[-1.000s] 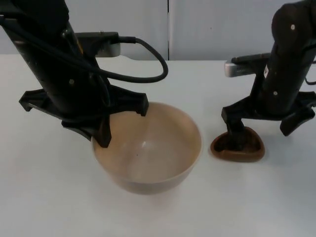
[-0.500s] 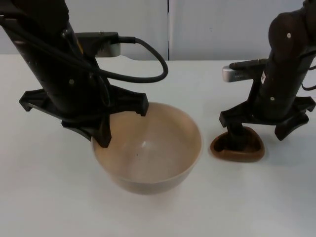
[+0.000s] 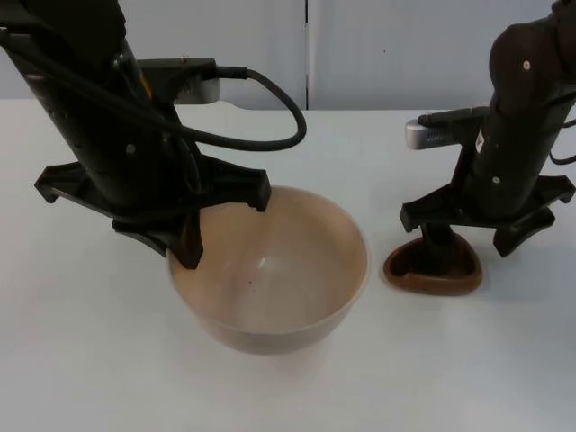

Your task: Pick up the bowl with the left hand and pour the coffee beans from the cup into the bowl with the right hand.

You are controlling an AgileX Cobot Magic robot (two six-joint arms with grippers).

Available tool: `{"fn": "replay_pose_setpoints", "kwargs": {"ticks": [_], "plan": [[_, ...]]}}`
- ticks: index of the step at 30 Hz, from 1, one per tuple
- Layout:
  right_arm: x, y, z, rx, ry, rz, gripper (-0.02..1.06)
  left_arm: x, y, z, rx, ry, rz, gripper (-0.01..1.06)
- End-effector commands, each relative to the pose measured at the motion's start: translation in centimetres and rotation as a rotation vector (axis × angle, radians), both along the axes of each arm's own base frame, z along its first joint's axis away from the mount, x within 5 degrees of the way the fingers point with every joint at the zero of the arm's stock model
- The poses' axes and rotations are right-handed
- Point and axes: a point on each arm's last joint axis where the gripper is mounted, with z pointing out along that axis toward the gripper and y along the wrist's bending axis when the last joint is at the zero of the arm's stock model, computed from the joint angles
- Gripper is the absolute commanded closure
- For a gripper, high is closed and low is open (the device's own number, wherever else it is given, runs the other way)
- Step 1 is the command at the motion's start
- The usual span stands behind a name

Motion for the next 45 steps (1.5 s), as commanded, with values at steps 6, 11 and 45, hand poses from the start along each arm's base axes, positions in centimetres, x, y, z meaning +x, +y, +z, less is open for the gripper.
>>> {"fn": "replay_pose_setpoints", "kwargs": {"ticks": [6, 11, 45], "plan": [[0.1, 0.2, 0.0, -0.002, -0.006, 0.009, 0.60, -0.1, 0.0, 0.4, -0.010, -0.013, 0.006, 1.05], [0.0, 0.2, 0.0, -0.001, -0.004, 0.007, 0.80, -0.1, 0.0, 0.4, -0.010, -0.013, 0.006, 1.05], [-1.1, -0.4, 6.9, 0.010, -0.054, 0.048, 1.05, 0.0, -0.1, 0.0, -0.007, -0.008, 0.007, 1.05]]}}
